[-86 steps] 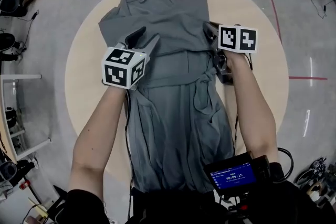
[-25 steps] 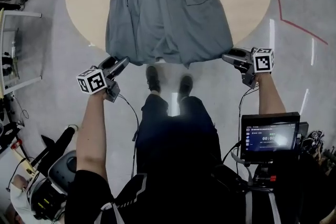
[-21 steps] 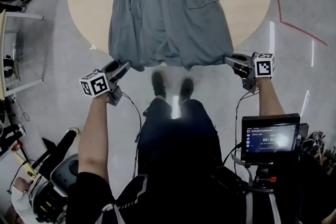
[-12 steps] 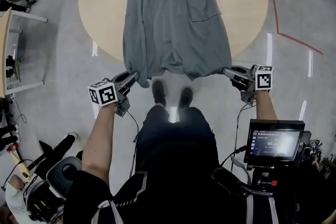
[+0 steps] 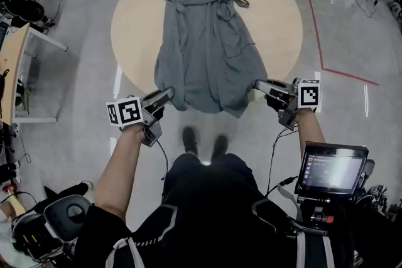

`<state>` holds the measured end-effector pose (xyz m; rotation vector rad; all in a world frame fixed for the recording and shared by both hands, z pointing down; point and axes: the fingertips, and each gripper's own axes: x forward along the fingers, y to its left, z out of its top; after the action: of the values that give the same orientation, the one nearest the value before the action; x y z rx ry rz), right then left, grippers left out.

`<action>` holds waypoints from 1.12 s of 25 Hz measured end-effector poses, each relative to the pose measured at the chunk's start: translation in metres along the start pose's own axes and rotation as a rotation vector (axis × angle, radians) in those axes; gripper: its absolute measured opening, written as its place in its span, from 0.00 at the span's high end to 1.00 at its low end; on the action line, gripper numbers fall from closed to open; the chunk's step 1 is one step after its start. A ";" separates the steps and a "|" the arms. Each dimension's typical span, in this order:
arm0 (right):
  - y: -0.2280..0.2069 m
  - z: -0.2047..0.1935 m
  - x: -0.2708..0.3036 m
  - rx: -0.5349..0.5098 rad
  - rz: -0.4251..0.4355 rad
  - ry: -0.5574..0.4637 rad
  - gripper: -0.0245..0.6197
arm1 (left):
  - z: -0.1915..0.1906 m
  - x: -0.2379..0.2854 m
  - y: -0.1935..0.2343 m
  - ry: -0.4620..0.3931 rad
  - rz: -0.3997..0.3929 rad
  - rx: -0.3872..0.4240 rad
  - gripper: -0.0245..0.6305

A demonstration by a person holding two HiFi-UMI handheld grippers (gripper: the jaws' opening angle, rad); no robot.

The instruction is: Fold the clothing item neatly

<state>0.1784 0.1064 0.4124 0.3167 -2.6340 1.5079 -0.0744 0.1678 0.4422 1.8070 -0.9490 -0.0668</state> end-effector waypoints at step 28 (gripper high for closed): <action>-0.109 0.459 0.198 -0.028 0.065 -0.137 0.93 | 0.462 0.177 0.048 -0.159 0.049 -0.139 0.85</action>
<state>0.0214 -0.3683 0.3062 0.3466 -2.7939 1.5192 -0.1915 -0.3037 0.3381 1.6677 -1.0736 -0.2436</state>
